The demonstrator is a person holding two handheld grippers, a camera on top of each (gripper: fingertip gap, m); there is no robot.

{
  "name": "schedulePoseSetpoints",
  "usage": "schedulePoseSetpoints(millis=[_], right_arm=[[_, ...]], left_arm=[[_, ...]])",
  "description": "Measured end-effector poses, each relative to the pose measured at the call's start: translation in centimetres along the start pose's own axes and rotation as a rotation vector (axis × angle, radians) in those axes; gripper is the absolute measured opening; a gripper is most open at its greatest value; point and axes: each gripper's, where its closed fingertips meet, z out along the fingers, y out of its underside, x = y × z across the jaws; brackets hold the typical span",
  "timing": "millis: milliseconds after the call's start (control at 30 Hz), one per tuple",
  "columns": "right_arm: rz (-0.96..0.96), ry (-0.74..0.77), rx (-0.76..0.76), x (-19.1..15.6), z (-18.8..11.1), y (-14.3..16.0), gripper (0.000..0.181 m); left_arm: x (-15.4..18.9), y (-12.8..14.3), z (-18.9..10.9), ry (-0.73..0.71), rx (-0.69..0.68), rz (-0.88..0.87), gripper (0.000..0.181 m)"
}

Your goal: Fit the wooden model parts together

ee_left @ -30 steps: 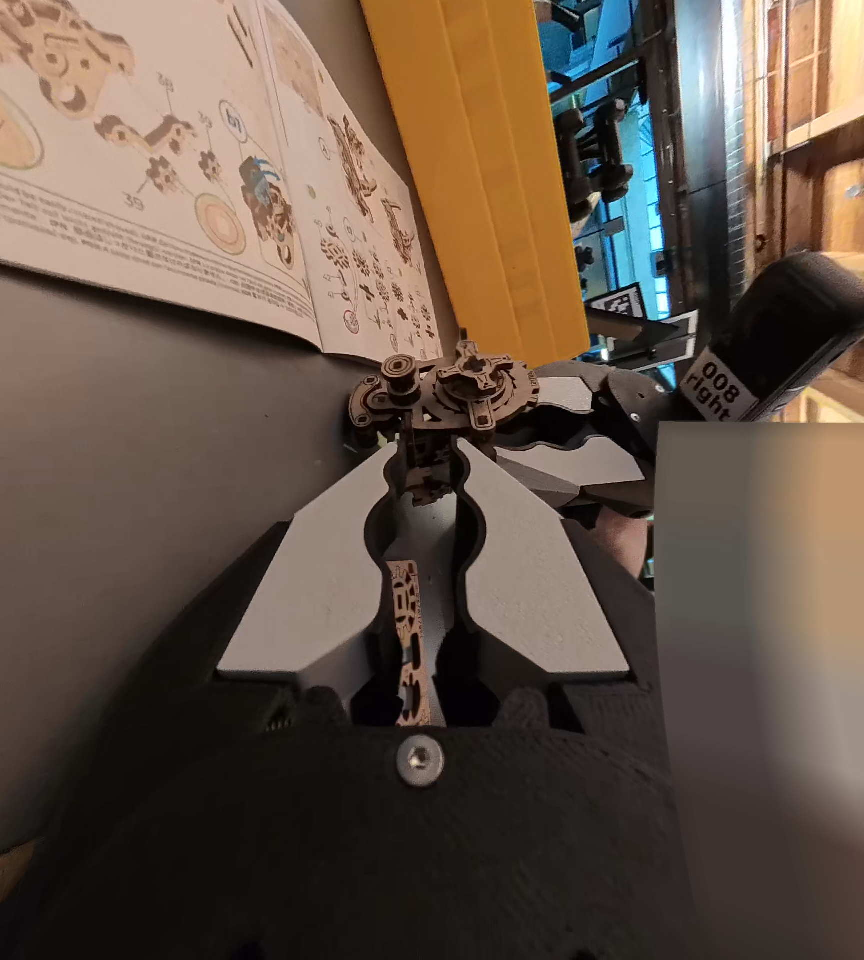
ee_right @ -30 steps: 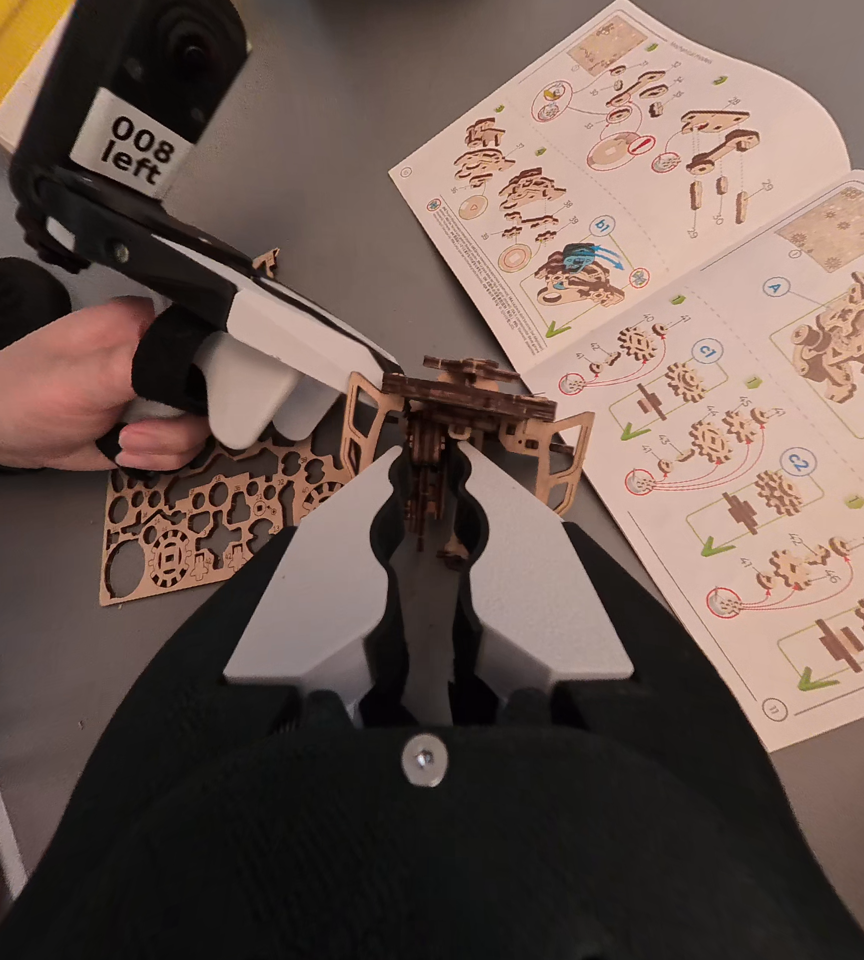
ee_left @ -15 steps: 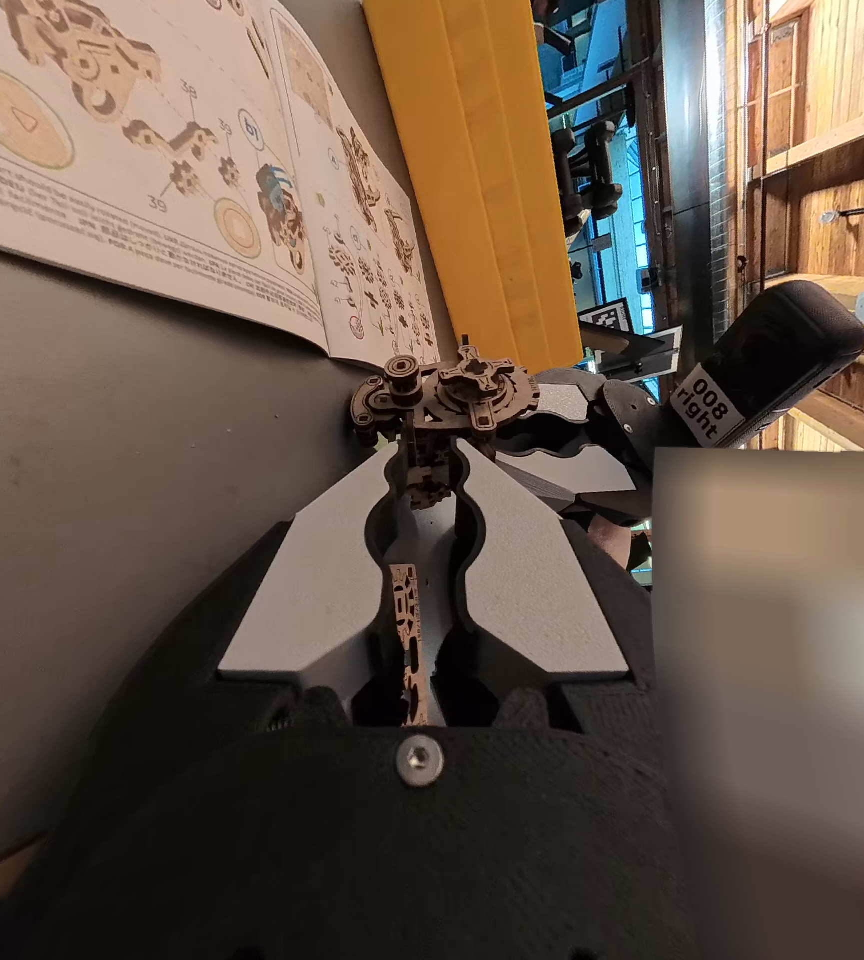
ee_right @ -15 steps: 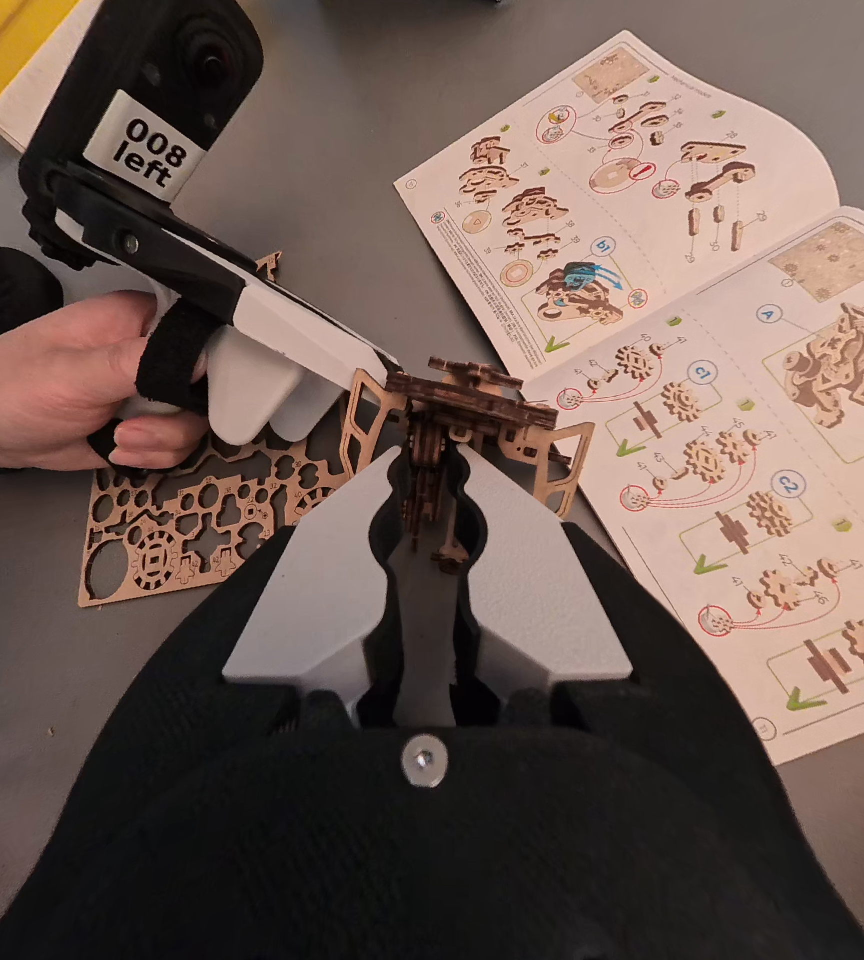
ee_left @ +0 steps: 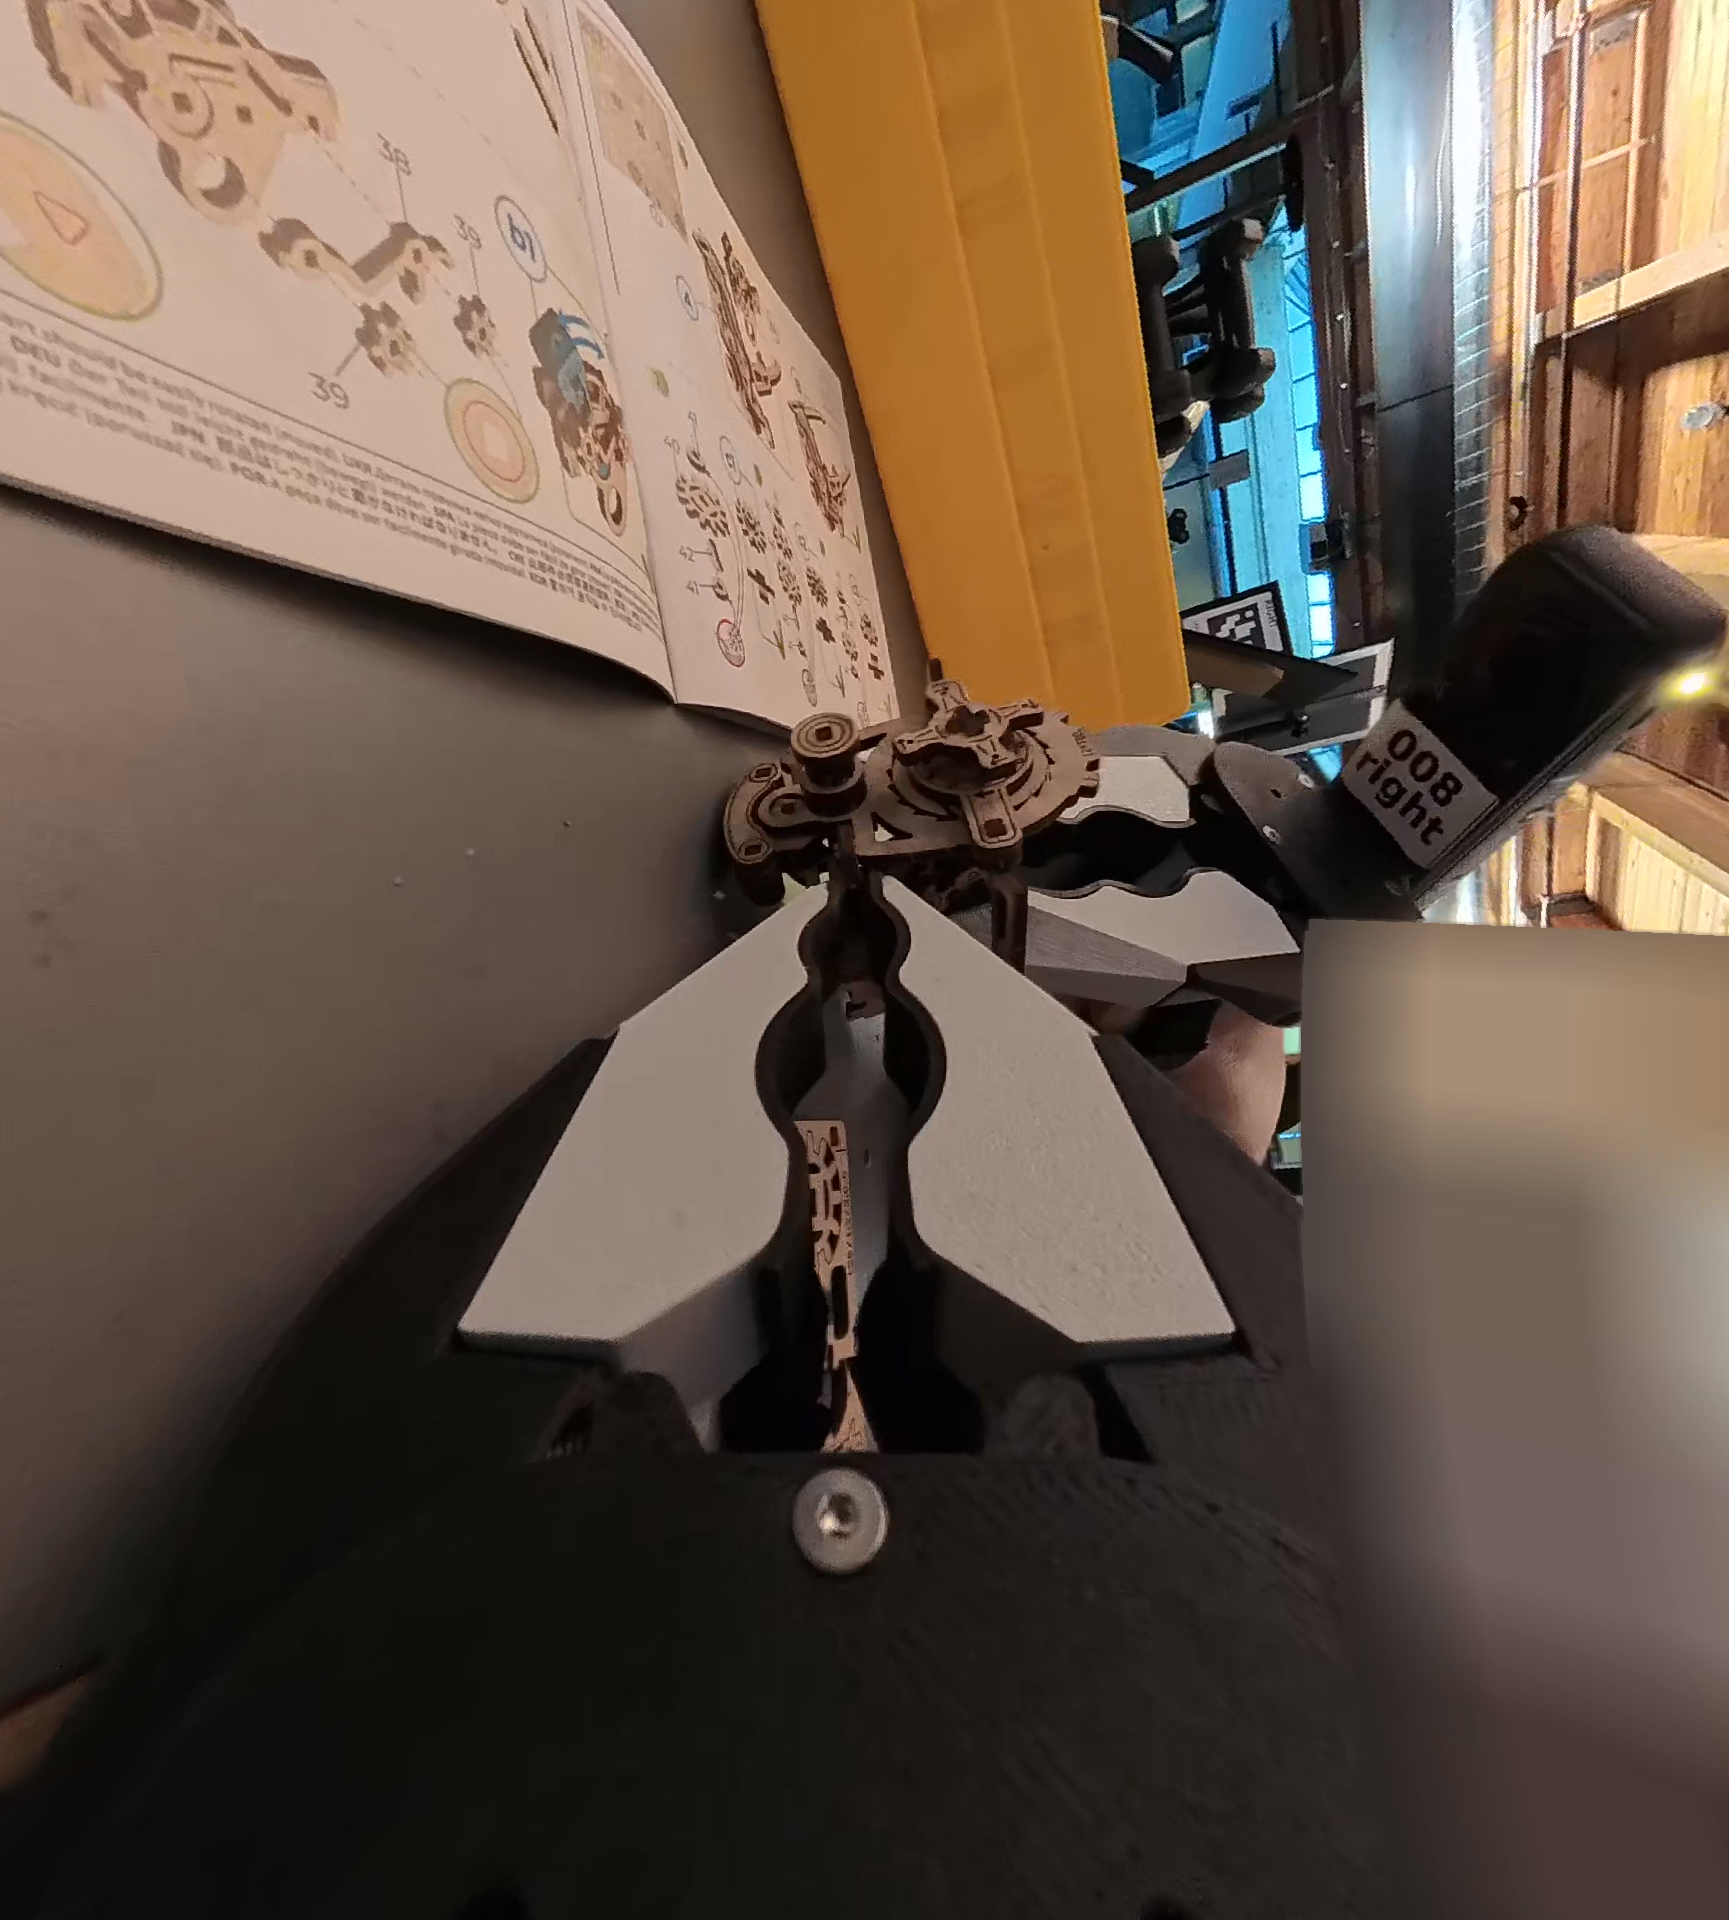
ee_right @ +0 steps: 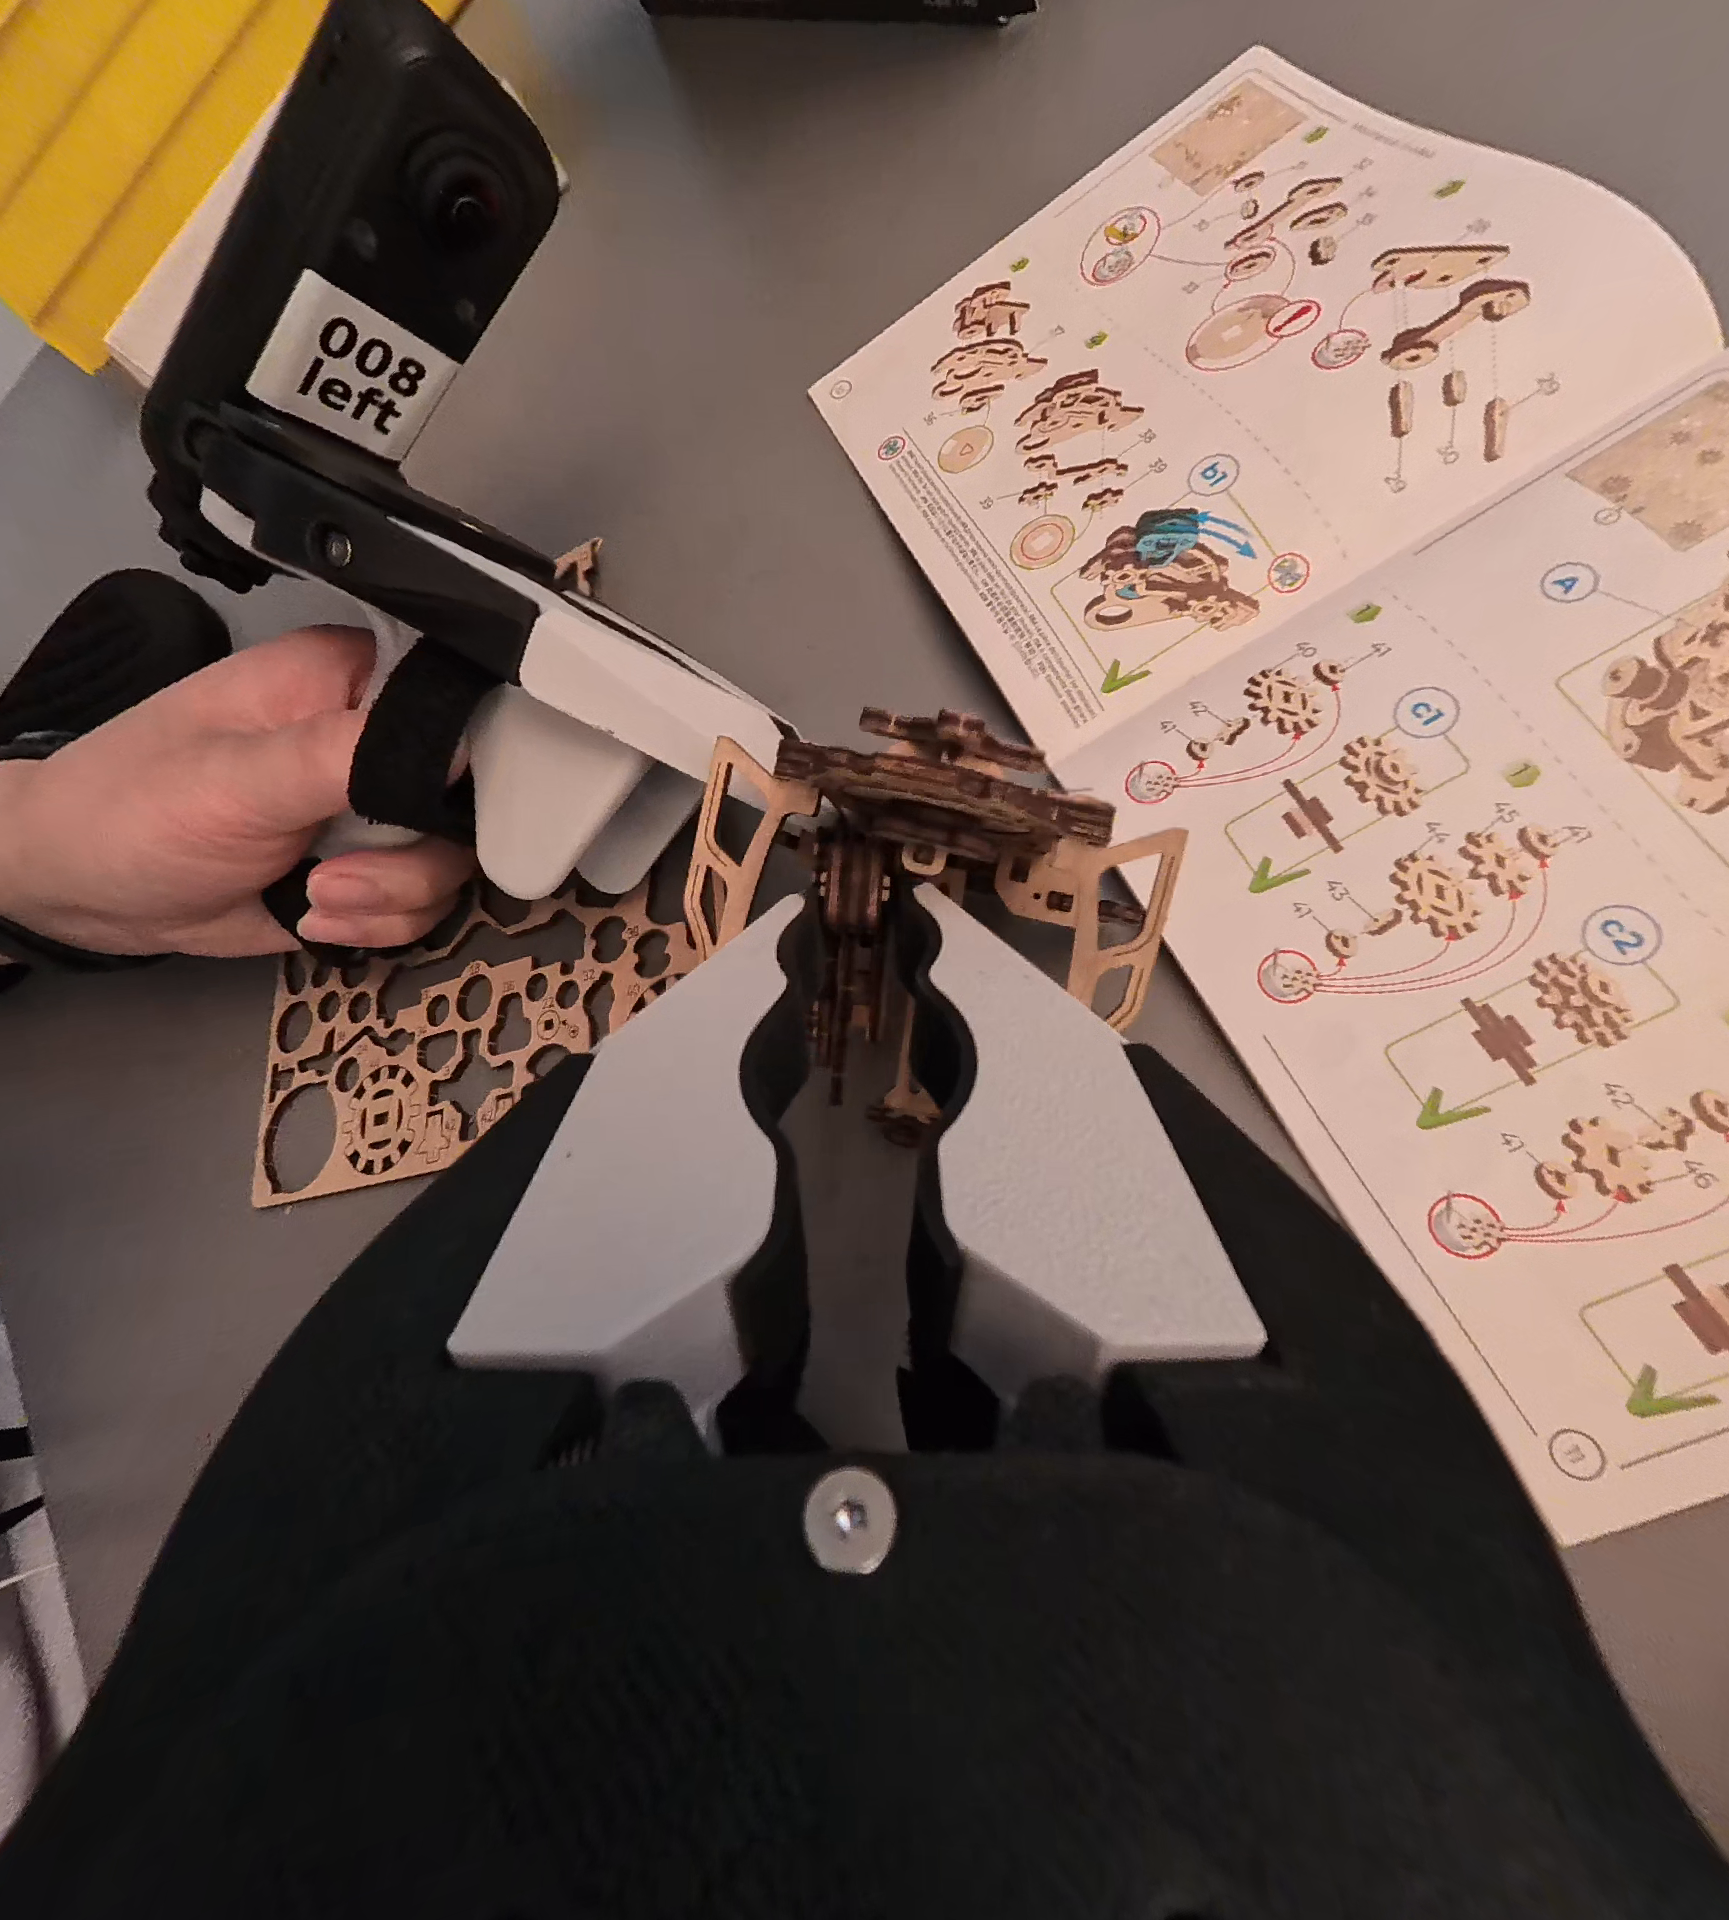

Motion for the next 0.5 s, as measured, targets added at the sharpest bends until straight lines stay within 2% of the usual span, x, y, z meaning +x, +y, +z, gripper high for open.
schedulePoseSetpoints(millis=[333, 400, 500], right_arm=[[0.043, -0.006, -0.043, 0.2, -0.3, 0.4, 0.011], [0.053, -0.023, -0.034, 0.1, -0.4, 0.4, 0.011], [0.06, -0.025, -0.036, 0.2, -0.5, 0.5, 0.011]], left_arm=[[0.3, 0.4, 0.5, -0.094, -0.01, 0.179, 0.005], [0.6, 0.4, 0.4, -0.084, -0.007, 0.201, 0.005], [1.2, 0.4, 0.2, -0.014, -0.008, 0.157, 0.017]])
